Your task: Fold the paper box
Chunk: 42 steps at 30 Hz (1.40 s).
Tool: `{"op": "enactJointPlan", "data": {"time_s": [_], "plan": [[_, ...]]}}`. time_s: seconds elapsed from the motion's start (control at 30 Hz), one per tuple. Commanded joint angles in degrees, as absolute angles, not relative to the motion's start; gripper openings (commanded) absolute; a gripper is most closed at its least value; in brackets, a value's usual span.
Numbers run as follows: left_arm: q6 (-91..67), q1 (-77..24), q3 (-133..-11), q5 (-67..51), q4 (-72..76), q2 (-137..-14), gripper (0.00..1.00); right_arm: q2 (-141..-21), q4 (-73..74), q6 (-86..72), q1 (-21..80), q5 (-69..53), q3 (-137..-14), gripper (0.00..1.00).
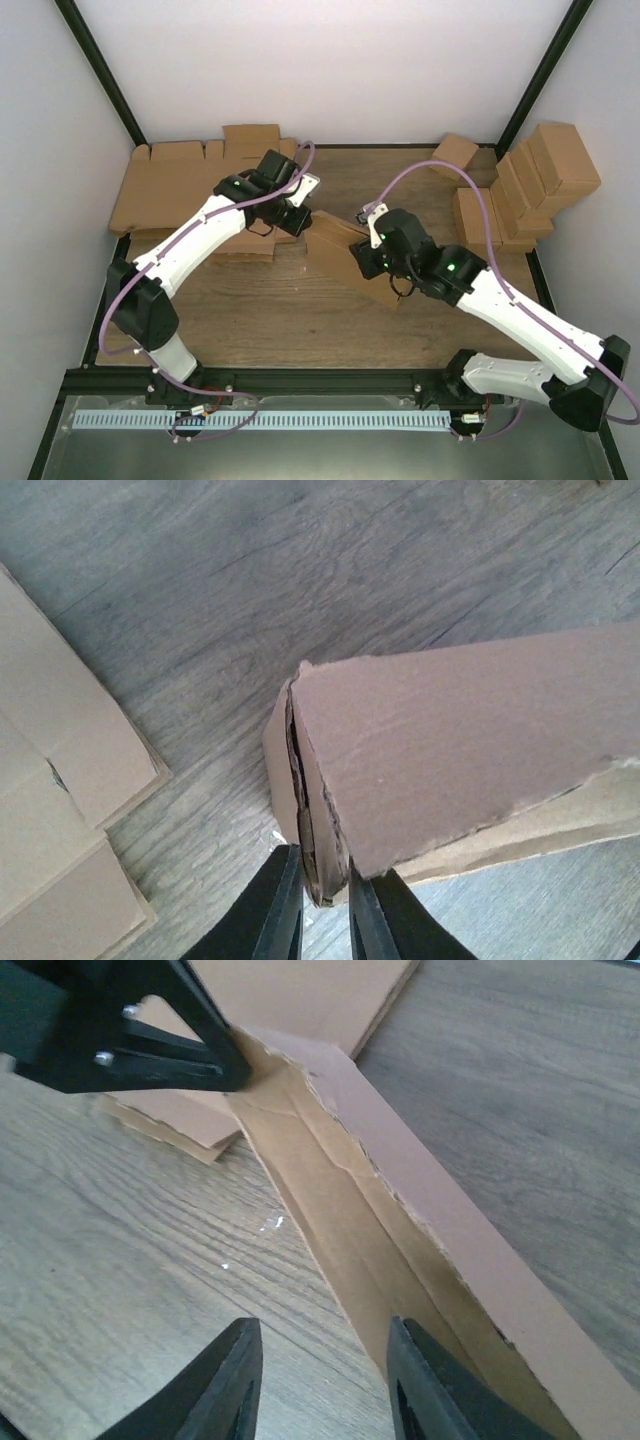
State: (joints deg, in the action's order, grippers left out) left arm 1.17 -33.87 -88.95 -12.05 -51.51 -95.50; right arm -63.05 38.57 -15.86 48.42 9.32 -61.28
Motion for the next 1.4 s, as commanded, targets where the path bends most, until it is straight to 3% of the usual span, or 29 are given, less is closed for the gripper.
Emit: {"op": "enactJointPlan", "data": {"time_s": [0.0, 0.1, 0.17, 0.4, 0.43, 0.47, 0.5, 0.53, 0.77, 0.9, 1.37], "plan": [[-0.5, -34.2, -87.8, -12.8, -46.8, -92.7, 0.18, -60.1, 46.3, -18.8, 48.8, 6.1, -66.0, 0.46], [-1.2, -34.2, -85.5, -13.5, -42.7, -91.2, 0.25, -59.2, 51.2, -22.0, 48.9, 8.6, -68.1, 0.71], [-1.5, -34.1, -83.0, -13.8, -39.3, -89.5, 0.32, -58.9, 55.0, -24.9, 48.8, 11.7, -69.5, 0.81], [-3.7, -33.9, -74.8, -11.1, -31.0, -82.0, 0.52, -59.2, 64.8, -35.8, 48.8, 17.0, -71.0, 0.91], [-3.7, -33.9, -73.5, -10.8, -30.1, -80.7, 0.58, -59.1, 65.8, -36.8, 48.7, 17.2, -71.1, 0.91], [-3.8, -33.8, -72.2, -10.3, -29.0, -79.4, 0.70, -58.8, 66.8, -37.5, 48.8, 17.3, -71.3, 0.91], [-4.2, -33.8, -71.0, -9.4, -27.9, -78.2, 0.95, -58.4, 68.1, -38.1, 48.8, 17.4, -71.5, 0.91], [-5.2, -33.6, -69.6, -7.9, -26.8, -76.8, 1.00, -58.0, 69.1, -38.5, 48.8, 17.4, -71.9, 0.91], [-16.4, -31.8, -60.5, 1.3, -18.2, -68.6, 1.00, -55.6, 74.3, -43.8, 48.8, 14.6, -72.1, 0.87], [-12.2, -31.6, -59.7, -7.8, -17.2, -68.7, 1.00, -52.6, 73.3, -46.4, 48.8, 12.4, -68.6, 0.83], [-9.1, -31.6, -56.2, -15.0, -14.4, -73.0, 1.00, -49.8, 70.6, -50.1, 48.8, 15.8, -60.6, 0.65]]}}
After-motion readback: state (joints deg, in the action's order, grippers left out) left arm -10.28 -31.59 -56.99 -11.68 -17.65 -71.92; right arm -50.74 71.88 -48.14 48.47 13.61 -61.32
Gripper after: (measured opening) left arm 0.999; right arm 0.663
